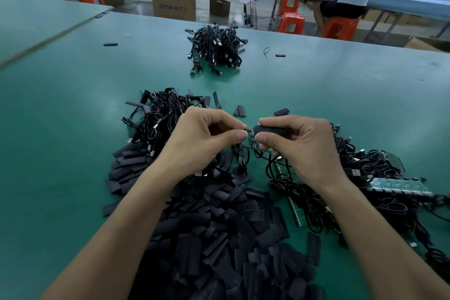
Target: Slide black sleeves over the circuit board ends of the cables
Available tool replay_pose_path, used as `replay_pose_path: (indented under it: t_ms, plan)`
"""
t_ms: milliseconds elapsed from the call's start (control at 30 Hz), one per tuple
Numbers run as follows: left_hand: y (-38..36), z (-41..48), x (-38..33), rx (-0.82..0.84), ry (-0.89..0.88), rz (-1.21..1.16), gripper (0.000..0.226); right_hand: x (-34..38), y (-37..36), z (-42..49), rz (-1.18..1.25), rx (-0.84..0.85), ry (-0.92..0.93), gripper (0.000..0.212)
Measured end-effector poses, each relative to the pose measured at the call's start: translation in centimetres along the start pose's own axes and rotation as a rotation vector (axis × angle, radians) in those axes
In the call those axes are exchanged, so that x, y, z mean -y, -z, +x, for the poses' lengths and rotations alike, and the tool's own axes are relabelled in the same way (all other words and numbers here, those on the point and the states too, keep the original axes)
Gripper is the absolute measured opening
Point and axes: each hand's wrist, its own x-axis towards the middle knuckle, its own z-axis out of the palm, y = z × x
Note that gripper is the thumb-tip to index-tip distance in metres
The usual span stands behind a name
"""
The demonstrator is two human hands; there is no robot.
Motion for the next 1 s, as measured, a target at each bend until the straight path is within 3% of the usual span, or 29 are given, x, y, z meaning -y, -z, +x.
replay_pose_path:
  t_ms: [167,300,533,733,1000]
  plan:
    - [-0.15,-0.23,-0.03,0.079,-0.009,-0.046,0.018,0.45,0.42,0.48,0.020,0.179,-0.004,0.025]
    - [-0.23,-0.32,0.12,0.004,0.004,-0.083,0.031,0.37,0.29,0.45,0.050,0.166,0.007,0.024]
    - [-0.49,-0.35,0.07,0.014,-0.006,-0.142,0.023,0.11,0.19,0.11,0.150,0.127,-0.006,0.020]
    - [-0.76,-0.40,0.12,0.015,0.024,0.010,0.020,-0.02,0.31,-0.02,0.162,0.039,-0.028,0.019]
    - [-0.69,-0.20,0.33,0.023,0.010,0.049,0.015,-0.01,0.15,-0.03,0.143,0.044,-0.035,0.024]
